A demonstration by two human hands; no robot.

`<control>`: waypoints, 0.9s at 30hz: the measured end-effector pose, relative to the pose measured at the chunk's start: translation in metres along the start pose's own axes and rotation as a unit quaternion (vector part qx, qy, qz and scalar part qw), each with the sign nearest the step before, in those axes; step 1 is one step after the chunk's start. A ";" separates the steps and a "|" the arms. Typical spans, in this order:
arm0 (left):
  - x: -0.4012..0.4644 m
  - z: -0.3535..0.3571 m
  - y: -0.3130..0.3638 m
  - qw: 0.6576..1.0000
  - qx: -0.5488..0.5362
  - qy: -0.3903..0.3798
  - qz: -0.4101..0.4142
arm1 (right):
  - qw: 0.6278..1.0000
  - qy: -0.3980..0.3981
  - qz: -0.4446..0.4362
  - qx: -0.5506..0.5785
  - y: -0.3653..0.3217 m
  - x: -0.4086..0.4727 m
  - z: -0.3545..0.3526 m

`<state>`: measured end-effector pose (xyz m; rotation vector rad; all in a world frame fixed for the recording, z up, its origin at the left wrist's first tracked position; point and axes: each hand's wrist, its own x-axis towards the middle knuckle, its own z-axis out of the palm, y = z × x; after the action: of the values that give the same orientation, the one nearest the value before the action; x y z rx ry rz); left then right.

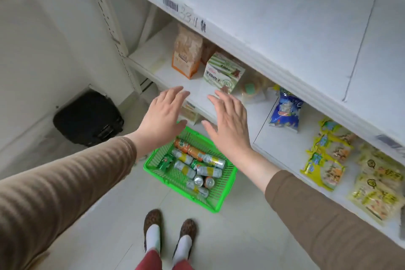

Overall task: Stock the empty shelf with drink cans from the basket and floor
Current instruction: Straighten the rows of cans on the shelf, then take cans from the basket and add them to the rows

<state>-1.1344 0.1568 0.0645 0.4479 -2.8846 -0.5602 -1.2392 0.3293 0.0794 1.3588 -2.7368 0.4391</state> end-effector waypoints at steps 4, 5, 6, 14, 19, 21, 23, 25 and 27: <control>-0.049 0.075 -0.029 0.996 -0.018 -0.079 -0.043 | 0.995 -0.073 0.054 0.035 0.016 -0.051 0.085; -0.058 0.095 -0.035 0.994 -0.023 -0.097 -0.052 | 0.993 -0.087 0.066 0.043 0.022 -0.061 0.107; -0.068 0.115 -0.041 0.991 -0.026 -0.114 -0.057 | 0.990 -0.101 0.078 0.054 0.028 -0.072 0.130; -0.113 0.294 -0.071 0.966 -0.021 -0.247 -0.078 | 0.921 -0.247 0.271 0.133 0.089 -0.149 0.316; -0.122 0.390 -0.086 0.946 -0.010 -0.311 -0.088 | 0.880 -0.341 0.306 0.127 0.118 -0.185 0.416; -0.124 0.419 -0.092 0.939 -0.012 -0.330 -0.094 | 0.868 -0.368 0.311 0.123 0.124 -0.195 0.451; -0.126 0.442 -0.096 0.935 -0.020 -0.337 -0.104 | 0.859 -0.384 0.318 0.118 0.127 -0.202 0.481; -0.129 0.460 -0.099 0.935 -0.026 -0.338 -0.107 | 0.853 -0.400 0.320 0.098 0.125 -0.208 0.505; -0.131 0.471 -0.103 0.934 -0.027 -0.340 -0.110 | 0.855 -0.407 0.313 0.072 0.123 -0.212 0.523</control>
<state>-1.0876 0.2674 -0.4202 0.6886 -3.4740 -1.0010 -1.1665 0.4188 -0.4863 0.6951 -3.9325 0.0679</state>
